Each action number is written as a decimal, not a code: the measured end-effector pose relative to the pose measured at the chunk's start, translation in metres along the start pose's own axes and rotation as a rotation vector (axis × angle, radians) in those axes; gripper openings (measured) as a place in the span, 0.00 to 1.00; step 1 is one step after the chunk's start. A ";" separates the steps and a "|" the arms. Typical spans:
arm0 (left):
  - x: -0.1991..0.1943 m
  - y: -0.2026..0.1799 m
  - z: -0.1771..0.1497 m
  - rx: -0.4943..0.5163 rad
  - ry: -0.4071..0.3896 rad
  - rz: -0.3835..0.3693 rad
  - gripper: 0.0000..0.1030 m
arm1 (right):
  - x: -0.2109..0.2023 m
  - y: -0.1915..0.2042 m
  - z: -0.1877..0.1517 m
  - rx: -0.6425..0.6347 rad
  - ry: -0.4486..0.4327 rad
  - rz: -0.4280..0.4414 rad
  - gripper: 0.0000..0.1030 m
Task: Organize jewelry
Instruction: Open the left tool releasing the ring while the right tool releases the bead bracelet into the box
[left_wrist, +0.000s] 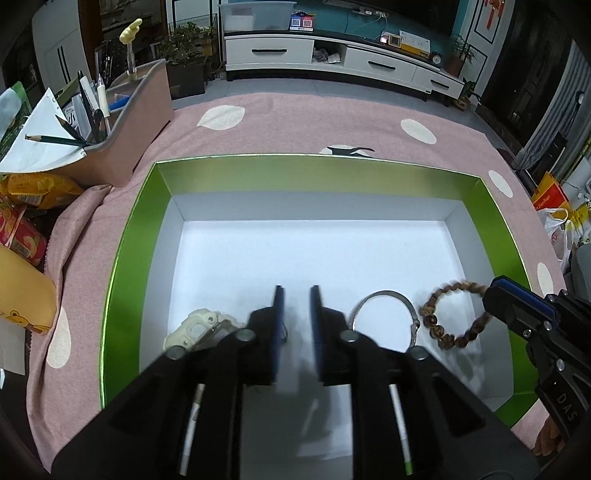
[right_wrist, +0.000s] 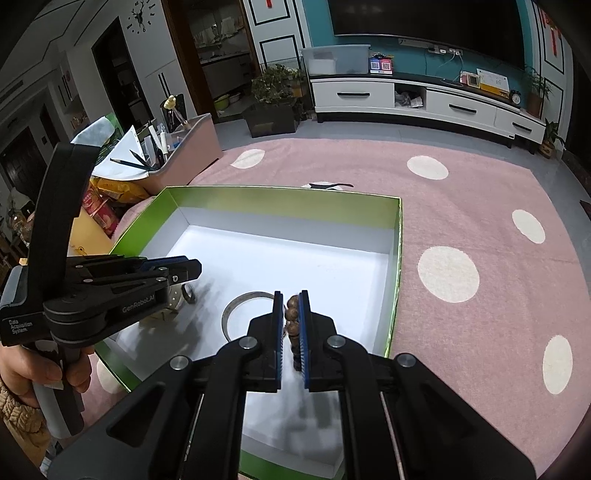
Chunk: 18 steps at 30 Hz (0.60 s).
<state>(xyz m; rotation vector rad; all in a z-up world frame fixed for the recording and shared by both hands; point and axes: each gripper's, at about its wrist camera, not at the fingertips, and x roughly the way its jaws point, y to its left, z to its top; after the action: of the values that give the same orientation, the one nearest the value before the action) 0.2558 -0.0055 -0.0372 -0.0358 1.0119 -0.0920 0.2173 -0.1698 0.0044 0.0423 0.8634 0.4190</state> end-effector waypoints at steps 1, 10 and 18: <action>-0.002 -0.001 0.000 0.001 -0.003 0.000 0.26 | -0.001 -0.001 0.000 0.003 -0.001 0.000 0.09; -0.028 -0.010 -0.003 0.019 -0.058 0.002 0.65 | -0.021 -0.005 -0.005 0.038 -0.033 -0.006 0.32; -0.062 -0.008 -0.012 0.005 -0.115 0.001 0.86 | -0.061 -0.018 -0.016 0.097 -0.092 -0.011 0.65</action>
<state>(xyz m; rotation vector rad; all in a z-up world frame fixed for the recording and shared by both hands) 0.2125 -0.0080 0.0096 -0.0359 0.8972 -0.0910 0.1765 -0.2118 0.0347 0.1447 0.7925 0.3618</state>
